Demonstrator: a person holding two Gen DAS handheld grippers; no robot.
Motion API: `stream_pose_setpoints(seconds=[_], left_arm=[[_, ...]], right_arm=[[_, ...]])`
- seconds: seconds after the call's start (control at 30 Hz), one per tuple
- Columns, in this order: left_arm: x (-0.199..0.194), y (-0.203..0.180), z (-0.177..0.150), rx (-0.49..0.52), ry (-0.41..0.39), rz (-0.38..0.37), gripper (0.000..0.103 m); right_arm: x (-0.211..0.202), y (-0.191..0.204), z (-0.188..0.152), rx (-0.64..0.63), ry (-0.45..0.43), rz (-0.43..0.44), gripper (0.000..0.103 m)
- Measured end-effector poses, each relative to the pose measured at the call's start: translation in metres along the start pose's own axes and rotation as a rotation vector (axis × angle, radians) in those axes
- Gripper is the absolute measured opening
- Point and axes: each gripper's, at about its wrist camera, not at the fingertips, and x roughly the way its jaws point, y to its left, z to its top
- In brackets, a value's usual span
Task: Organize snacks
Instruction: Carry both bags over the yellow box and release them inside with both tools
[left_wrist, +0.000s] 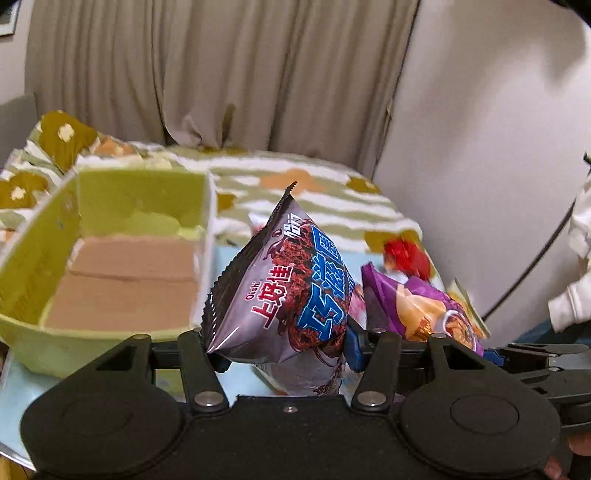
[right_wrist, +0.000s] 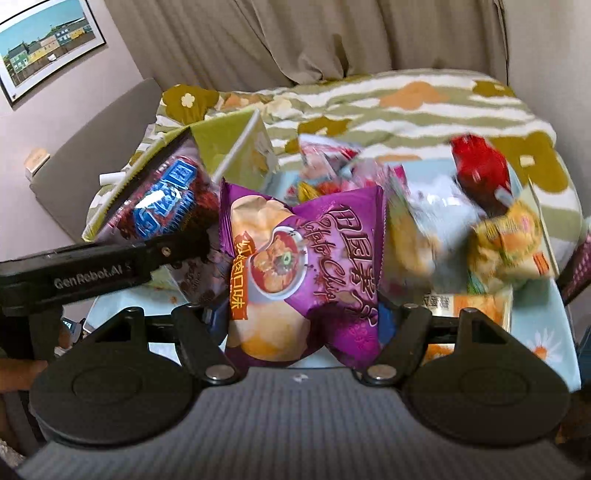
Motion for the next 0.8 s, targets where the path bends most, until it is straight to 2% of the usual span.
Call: stream_pose_setpoints(seconds=[0.27,0.5,0.63,0.8], left_arm=[[-0.025,0.057,0.037,0.001,-0.093,0.088,0.059],[-0.025,0.117,0.074,-0.058,-0.117,0.202,0.059],[-0.013,0.151,0.093,-0.099,-0.112,0.260,0.059],[0.019,0.181,0.110,-0.147,-0.049,0.283,0.060]], right_arm=[[0.007,0.052,0.040,-0.088,-0.068,0.019,0.088],[0.039,0.100,0.091,-0.165,-0.088,0.068,0.088],[0.070,0.127,0.122,-0.218,-0.090,0.094,0.088],[0.116,0.151,0.156,-0.241,-0.046,0.106,0.088]])
